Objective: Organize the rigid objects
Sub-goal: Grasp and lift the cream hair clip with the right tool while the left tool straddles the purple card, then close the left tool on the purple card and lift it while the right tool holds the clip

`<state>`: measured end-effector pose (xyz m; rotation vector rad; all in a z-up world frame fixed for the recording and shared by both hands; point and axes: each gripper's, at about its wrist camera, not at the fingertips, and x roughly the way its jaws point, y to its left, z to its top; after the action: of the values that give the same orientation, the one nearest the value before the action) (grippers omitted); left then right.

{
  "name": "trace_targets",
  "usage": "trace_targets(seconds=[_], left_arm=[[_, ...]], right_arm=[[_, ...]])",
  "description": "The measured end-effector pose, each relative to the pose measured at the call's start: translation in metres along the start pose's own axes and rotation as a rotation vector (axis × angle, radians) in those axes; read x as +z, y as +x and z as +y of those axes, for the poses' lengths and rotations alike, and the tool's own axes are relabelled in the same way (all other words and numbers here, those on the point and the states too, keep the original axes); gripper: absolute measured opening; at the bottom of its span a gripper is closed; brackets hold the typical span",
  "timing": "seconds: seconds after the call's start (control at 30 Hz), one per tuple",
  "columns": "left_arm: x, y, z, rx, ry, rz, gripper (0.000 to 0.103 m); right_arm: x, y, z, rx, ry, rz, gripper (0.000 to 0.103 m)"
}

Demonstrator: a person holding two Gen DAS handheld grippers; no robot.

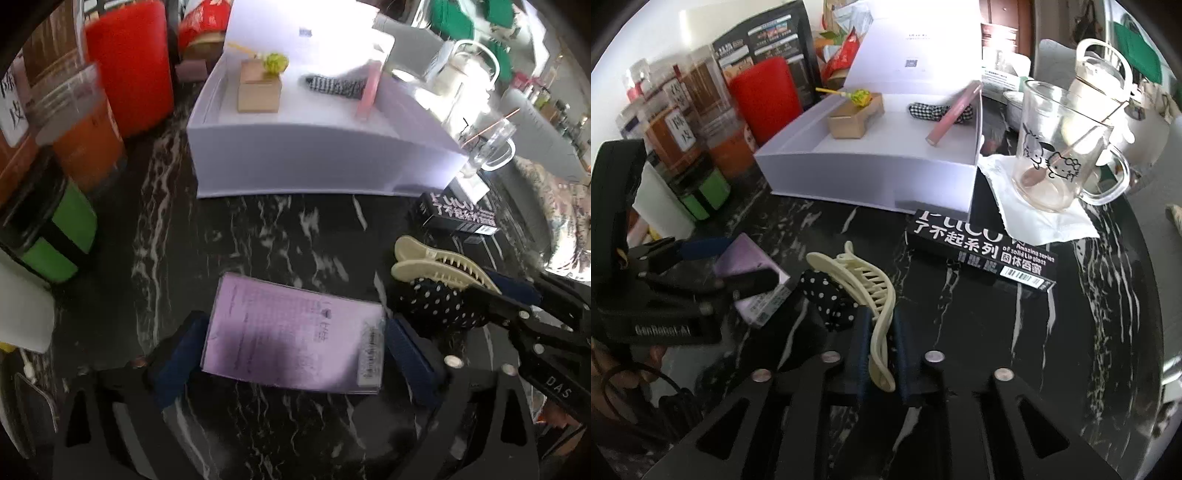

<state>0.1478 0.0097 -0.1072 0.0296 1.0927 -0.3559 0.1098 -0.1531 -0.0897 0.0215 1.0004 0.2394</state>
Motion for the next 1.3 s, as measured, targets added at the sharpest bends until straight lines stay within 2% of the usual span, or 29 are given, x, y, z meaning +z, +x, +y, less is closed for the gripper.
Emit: trace_targets(seconds=[0.07, 0.4, 0.67, 0.77, 0.93, 0.97, 1.0, 1.07, 1.3], left_arm=[[-0.001, -0.002, 0.001, -0.004, -0.002, -0.005, 0.103], [-0.004, 0.0, 0.002, -0.003, 0.025, -0.028, 0.103], [-0.004, 0.002, 0.0, 0.001, 0.025, -0.04, 0.103], [-0.006, -0.001, 0.0, -0.016, 0.03, -0.059, 0.093], [-0.008, -0.003, -0.001, -0.023, 0.032, -0.049, 0.092], [-0.008, -0.004, -0.001, -0.027, 0.032, -0.052, 0.085], [-0.008, -0.008, 0.0, -0.033, 0.02, -0.071, 0.066], [-0.005, -0.013, 0.004, -0.044, -0.004, -0.069, 0.057], [-0.001, -0.006, 0.008, -0.077, -0.02, -0.056, 0.057]], right_arm=[[0.003, 0.004, 0.001, 0.001, -0.01, -0.001, 0.027], [0.015, 0.019, 0.001, 0.041, -0.028, 0.017, 0.027], [0.015, 0.022, 0.001, 0.054, -0.004, -0.012, 0.025], [0.015, 0.018, 0.0, 0.065, 0.01, -0.028, 0.022], [0.014, 0.007, -0.003, 0.048, 0.022, -0.074, 0.022], [0.014, 0.005, -0.003, 0.047, 0.024, -0.081, 0.022], [0.014, 0.002, -0.003, 0.043, 0.025, -0.087, 0.022], [0.013, -0.002, -0.003, 0.037, 0.026, -0.095, 0.022], [0.01, -0.01, -0.004, 0.043, 0.039, -0.106, 0.022]])
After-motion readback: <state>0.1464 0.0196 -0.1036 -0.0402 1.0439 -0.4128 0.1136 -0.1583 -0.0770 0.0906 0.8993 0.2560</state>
